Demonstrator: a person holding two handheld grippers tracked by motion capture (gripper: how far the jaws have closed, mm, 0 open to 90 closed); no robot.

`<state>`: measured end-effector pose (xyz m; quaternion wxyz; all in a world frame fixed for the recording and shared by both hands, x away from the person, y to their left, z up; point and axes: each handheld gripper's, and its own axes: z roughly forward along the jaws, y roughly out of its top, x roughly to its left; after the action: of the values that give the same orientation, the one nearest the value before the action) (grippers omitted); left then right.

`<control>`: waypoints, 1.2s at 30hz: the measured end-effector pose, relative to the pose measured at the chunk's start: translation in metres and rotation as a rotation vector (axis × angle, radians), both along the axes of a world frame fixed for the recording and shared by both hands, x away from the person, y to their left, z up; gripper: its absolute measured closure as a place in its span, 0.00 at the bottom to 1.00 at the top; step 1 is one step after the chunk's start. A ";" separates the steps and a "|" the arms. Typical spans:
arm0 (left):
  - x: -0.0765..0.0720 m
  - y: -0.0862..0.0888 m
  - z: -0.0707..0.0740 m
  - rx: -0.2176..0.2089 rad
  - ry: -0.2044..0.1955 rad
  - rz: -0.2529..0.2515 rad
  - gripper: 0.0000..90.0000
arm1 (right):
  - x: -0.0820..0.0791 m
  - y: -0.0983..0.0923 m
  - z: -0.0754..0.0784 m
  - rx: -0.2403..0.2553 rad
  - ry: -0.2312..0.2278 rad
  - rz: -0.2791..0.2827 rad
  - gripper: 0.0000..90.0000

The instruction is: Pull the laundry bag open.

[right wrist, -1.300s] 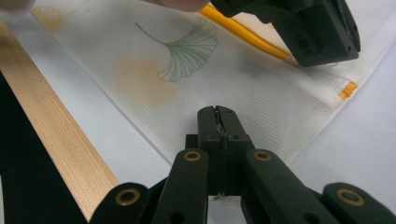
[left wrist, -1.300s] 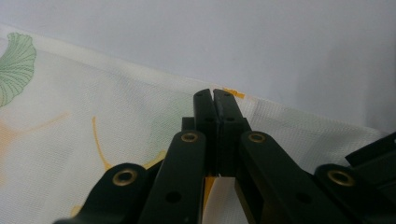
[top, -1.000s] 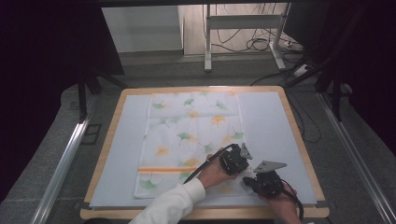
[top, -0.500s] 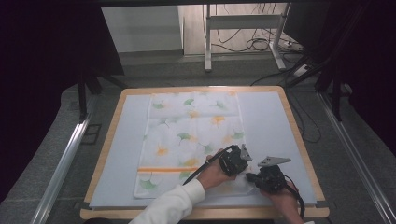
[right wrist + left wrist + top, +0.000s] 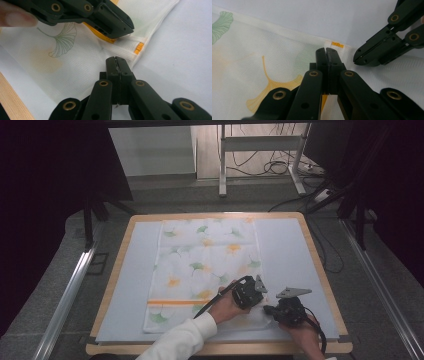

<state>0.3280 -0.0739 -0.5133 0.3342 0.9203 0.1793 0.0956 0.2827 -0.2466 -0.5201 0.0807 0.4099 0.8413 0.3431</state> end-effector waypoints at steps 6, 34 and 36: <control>-0.001 0.001 0.000 -0.006 -0.001 -0.001 1.00 | 0.000 0.000 0.000 0.001 0.001 -0.002 1.00; -0.005 -0.001 -0.001 0.028 -0.041 0.002 1.00 | 0.018 -0.003 -0.001 0.039 0.024 -0.083 1.00; -0.004 0.001 -0.001 0.027 -0.040 0.006 1.00 | 0.018 -0.003 -0.001 0.042 0.023 -0.083 1.00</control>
<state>0.3235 -0.0730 -0.5146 0.3248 0.9222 0.1740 0.1175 0.3007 -0.2500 -0.5211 0.0763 0.4500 0.8170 0.3524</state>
